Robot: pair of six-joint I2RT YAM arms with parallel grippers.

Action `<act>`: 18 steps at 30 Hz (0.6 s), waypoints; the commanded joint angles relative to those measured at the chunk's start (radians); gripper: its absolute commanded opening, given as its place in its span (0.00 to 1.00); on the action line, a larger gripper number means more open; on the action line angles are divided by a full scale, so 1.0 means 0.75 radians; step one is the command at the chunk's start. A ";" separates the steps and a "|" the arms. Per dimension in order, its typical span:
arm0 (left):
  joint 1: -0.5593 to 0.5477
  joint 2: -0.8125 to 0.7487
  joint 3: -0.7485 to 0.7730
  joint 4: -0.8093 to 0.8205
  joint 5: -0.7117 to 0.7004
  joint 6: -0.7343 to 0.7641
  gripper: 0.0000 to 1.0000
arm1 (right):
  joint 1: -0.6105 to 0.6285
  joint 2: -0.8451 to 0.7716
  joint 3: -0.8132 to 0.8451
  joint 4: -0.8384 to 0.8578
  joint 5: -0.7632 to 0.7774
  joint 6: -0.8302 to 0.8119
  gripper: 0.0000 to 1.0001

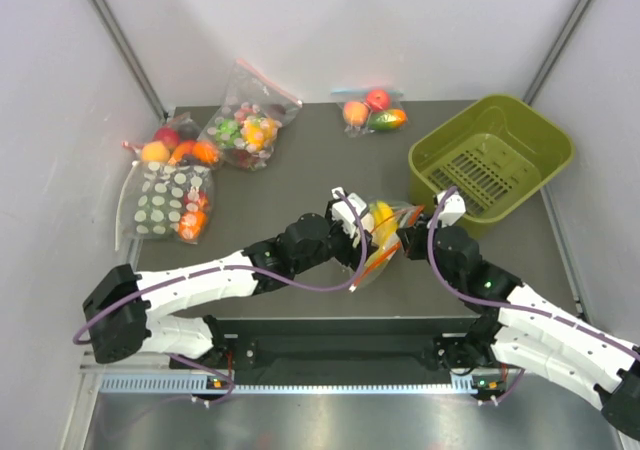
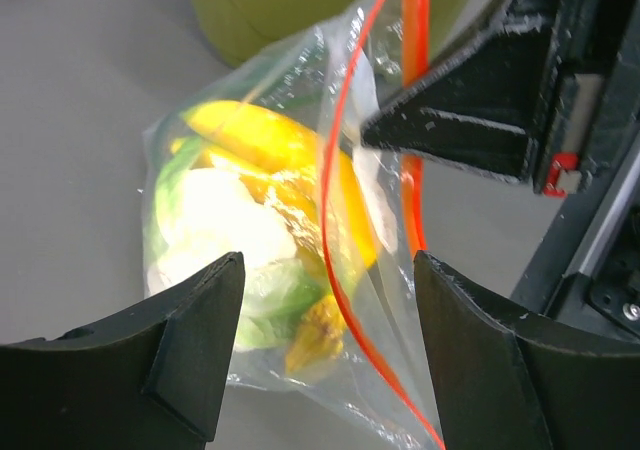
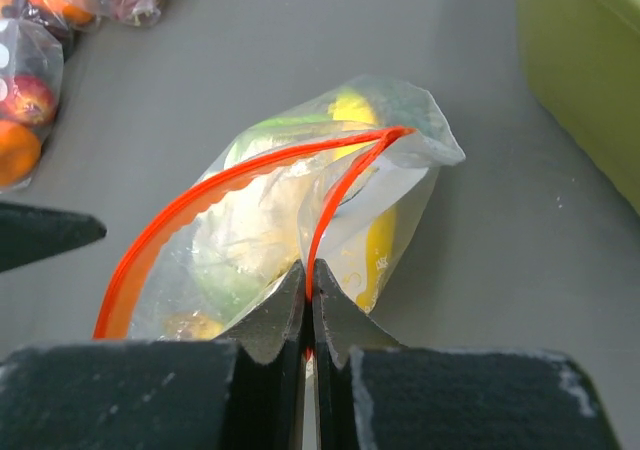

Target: Open the zip-top bag and remove the fake food

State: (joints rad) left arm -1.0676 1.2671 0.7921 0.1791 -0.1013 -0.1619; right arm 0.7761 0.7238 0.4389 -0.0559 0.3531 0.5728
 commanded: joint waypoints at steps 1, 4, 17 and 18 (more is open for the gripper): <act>-0.004 0.041 0.065 0.144 -0.055 0.013 0.73 | 0.000 -0.030 -0.015 0.003 -0.043 0.026 0.00; -0.002 0.094 0.087 0.150 -0.059 0.017 0.72 | 0.010 -0.045 -0.019 -0.015 -0.049 0.028 0.00; -0.002 0.215 0.110 0.178 -0.008 0.001 0.66 | 0.018 -0.127 -0.033 -0.089 -0.039 0.034 0.00; -0.002 0.231 0.114 0.178 -0.002 -0.001 0.61 | 0.021 -0.129 -0.035 -0.089 -0.041 0.034 0.00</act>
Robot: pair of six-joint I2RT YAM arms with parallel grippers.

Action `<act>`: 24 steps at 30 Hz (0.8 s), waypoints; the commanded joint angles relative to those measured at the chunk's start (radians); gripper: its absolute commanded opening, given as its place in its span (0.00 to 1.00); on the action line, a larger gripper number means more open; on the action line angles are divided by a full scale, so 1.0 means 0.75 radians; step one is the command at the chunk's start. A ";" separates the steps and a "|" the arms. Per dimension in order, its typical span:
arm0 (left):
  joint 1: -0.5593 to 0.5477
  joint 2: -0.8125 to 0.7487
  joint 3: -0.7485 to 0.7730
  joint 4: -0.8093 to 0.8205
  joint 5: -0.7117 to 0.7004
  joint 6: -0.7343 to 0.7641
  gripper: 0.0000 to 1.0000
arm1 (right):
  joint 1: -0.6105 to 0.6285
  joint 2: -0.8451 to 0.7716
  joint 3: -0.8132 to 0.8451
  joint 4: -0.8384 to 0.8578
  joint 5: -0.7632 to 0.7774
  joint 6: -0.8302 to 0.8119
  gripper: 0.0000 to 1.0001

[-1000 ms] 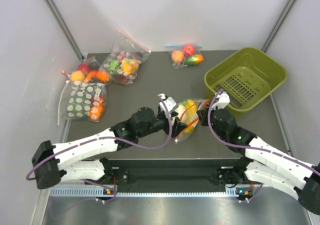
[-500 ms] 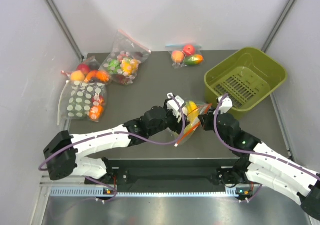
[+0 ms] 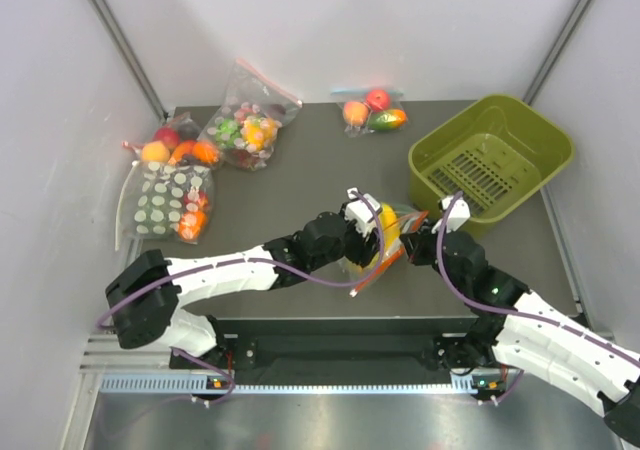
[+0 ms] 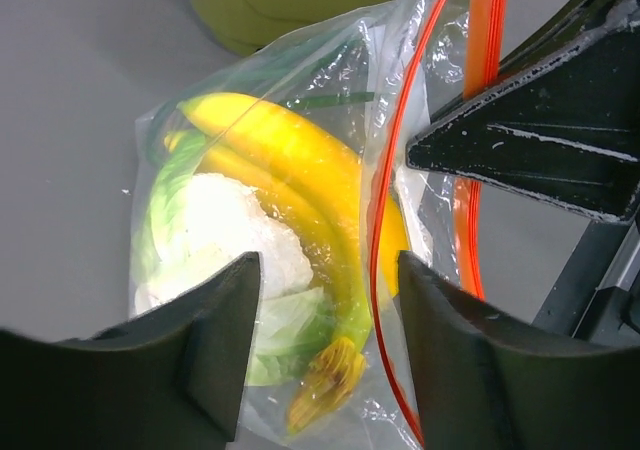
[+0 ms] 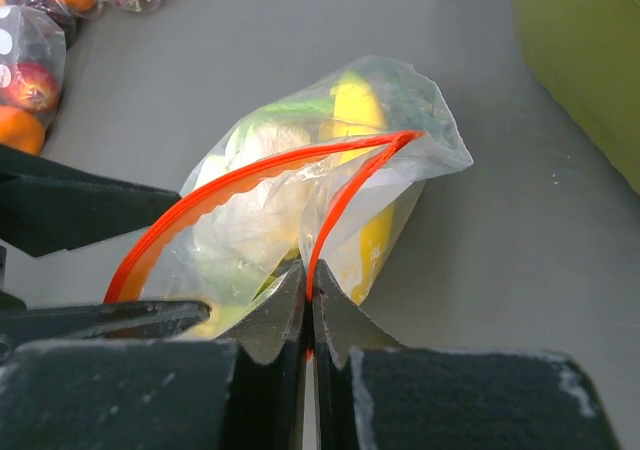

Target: Open the zip-top bag and remove the fake food

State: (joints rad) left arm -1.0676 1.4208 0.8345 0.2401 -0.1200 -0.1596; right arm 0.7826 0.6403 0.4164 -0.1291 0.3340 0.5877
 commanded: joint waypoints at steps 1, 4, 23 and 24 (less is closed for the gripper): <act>-0.004 0.034 0.061 0.099 0.021 -0.004 0.56 | 0.012 -0.019 -0.005 0.009 -0.014 0.014 0.00; -0.002 0.071 0.072 0.099 -0.001 -0.002 0.34 | 0.014 -0.027 -0.005 0.000 -0.018 0.016 0.00; -0.002 -0.329 -0.045 -0.073 -0.619 0.033 0.00 | 0.047 0.005 -0.025 -0.075 0.031 0.063 0.00; 0.000 -0.352 -0.051 -0.083 -0.650 0.033 0.00 | 0.051 0.015 -0.027 -0.069 0.029 0.069 0.00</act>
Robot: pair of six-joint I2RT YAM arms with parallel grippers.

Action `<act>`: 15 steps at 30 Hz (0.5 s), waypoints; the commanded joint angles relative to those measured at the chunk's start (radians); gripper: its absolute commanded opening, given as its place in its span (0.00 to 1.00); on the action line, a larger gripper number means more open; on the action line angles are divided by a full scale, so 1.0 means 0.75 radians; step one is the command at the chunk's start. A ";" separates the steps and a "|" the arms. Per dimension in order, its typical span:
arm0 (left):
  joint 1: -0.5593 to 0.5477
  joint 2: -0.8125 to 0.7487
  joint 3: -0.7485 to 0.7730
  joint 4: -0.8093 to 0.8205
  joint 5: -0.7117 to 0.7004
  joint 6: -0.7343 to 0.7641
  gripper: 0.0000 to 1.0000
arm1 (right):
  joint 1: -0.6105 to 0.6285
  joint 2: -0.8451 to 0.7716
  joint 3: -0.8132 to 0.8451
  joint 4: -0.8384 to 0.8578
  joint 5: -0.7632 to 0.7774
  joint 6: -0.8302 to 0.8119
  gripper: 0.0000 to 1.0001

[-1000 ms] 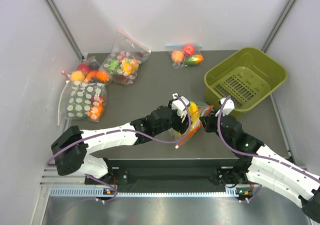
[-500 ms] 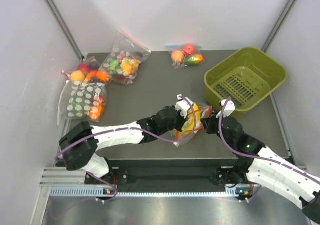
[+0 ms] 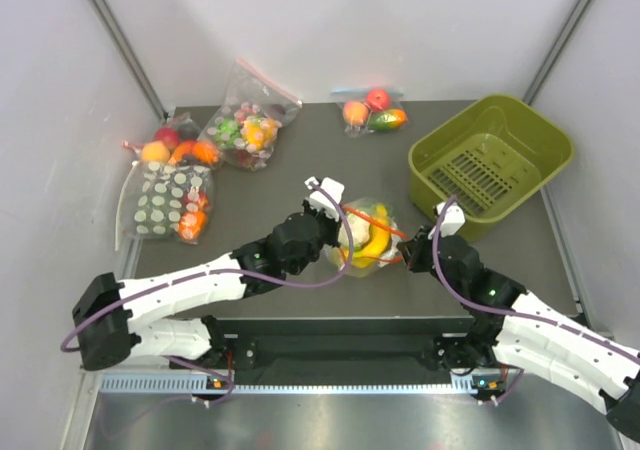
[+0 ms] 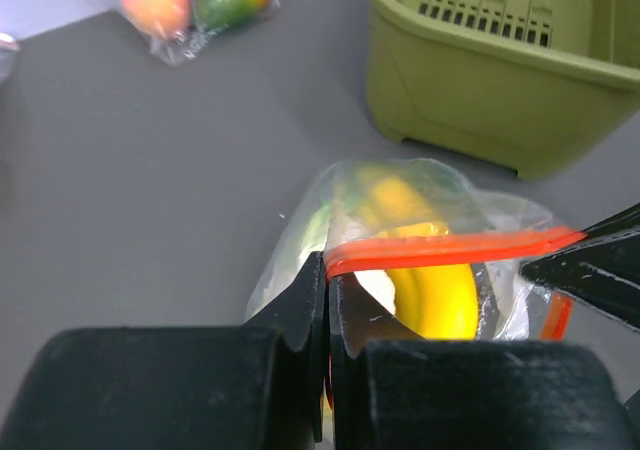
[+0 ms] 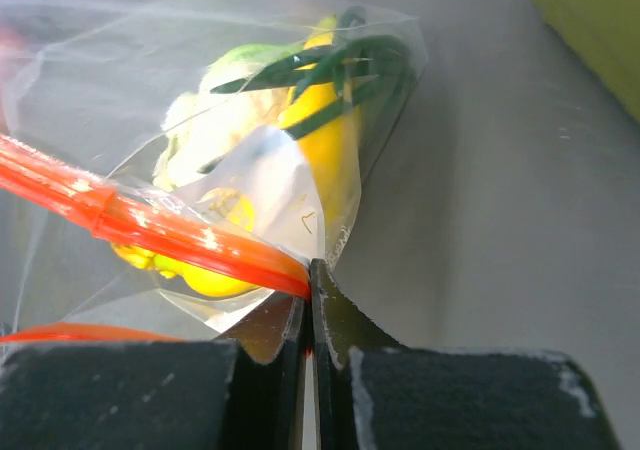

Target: Open the zip-top bag and remove the fake food

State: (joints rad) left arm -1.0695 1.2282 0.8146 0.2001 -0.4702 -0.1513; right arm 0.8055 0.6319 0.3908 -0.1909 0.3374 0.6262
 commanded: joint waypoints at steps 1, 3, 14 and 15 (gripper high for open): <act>0.002 -0.116 -0.039 -0.052 -0.228 0.024 0.00 | 0.022 0.051 0.005 0.021 0.025 0.020 0.00; 0.002 -0.177 -0.057 -0.068 -0.242 0.026 0.00 | 0.030 0.080 0.000 0.056 0.021 0.028 0.00; 0.000 -0.424 -0.068 -0.236 -0.265 0.063 0.00 | 0.039 0.480 0.092 0.344 -0.016 -0.005 0.00; 0.000 -0.439 -0.068 -0.258 -0.265 0.063 0.00 | 0.039 0.515 0.105 0.397 -0.039 -0.013 0.00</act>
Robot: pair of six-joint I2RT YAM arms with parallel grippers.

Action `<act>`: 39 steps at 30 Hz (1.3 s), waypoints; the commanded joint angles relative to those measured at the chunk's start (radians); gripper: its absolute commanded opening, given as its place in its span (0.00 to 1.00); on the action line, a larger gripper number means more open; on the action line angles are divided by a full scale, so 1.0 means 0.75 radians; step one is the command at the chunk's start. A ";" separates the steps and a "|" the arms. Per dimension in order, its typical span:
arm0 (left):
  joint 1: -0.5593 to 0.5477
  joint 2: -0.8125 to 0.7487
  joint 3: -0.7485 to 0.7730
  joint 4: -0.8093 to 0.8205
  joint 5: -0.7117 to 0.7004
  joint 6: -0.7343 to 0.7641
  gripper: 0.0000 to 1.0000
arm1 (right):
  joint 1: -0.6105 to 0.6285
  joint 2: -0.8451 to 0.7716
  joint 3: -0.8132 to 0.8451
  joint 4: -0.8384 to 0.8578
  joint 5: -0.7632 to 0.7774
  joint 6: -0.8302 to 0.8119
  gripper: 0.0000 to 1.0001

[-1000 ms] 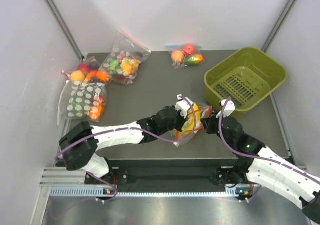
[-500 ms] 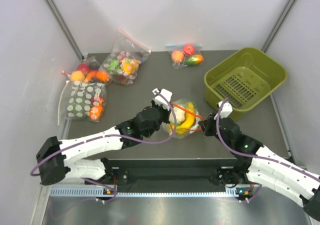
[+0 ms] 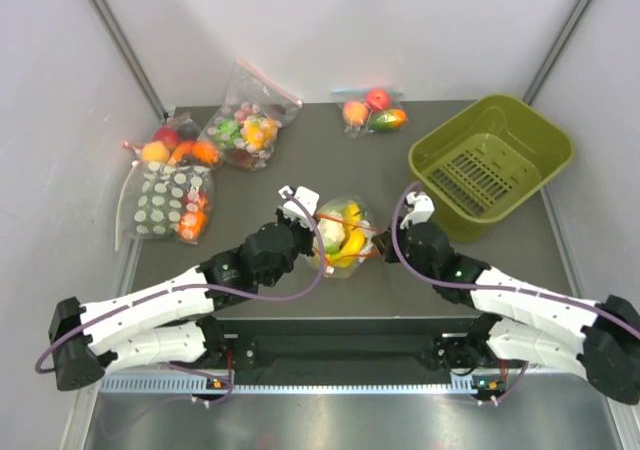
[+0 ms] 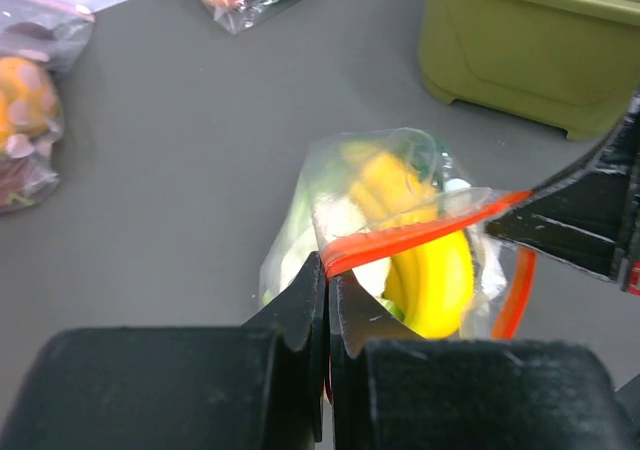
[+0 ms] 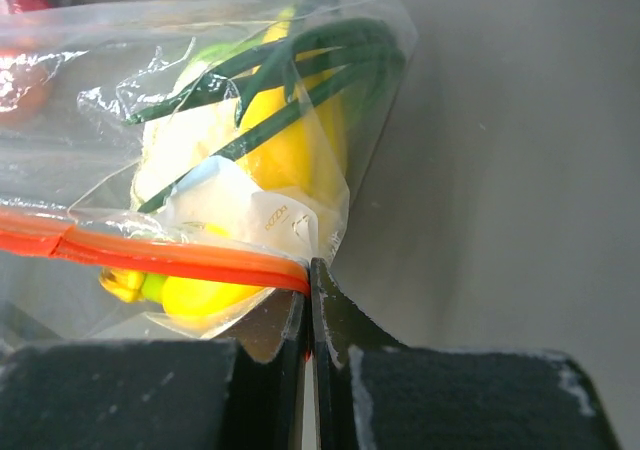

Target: Open the zip-top bag and remove the fake food

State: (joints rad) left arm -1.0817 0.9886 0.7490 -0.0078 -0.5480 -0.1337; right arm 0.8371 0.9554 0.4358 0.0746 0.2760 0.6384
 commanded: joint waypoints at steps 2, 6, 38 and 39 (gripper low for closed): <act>0.017 -0.148 0.016 0.015 -0.163 0.041 0.00 | -0.004 0.216 0.087 0.105 0.007 -0.035 0.00; 0.015 -0.177 0.008 -0.047 -0.169 0.039 0.00 | -0.002 0.331 0.153 0.154 -0.014 -0.049 0.00; 0.015 0.018 -0.115 0.131 0.054 -0.118 0.00 | 0.201 -0.178 0.355 -0.286 0.033 -0.133 0.61; 0.015 0.015 -0.119 0.129 0.056 -0.122 0.00 | 0.213 -0.123 0.364 -0.241 0.025 -0.133 0.61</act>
State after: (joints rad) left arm -1.0744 1.0084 0.6708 0.0189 -0.5163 -0.2050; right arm 0.9482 0.8017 0.6537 -0.1551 0.3111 0.5571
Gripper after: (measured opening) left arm 0.016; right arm 0.610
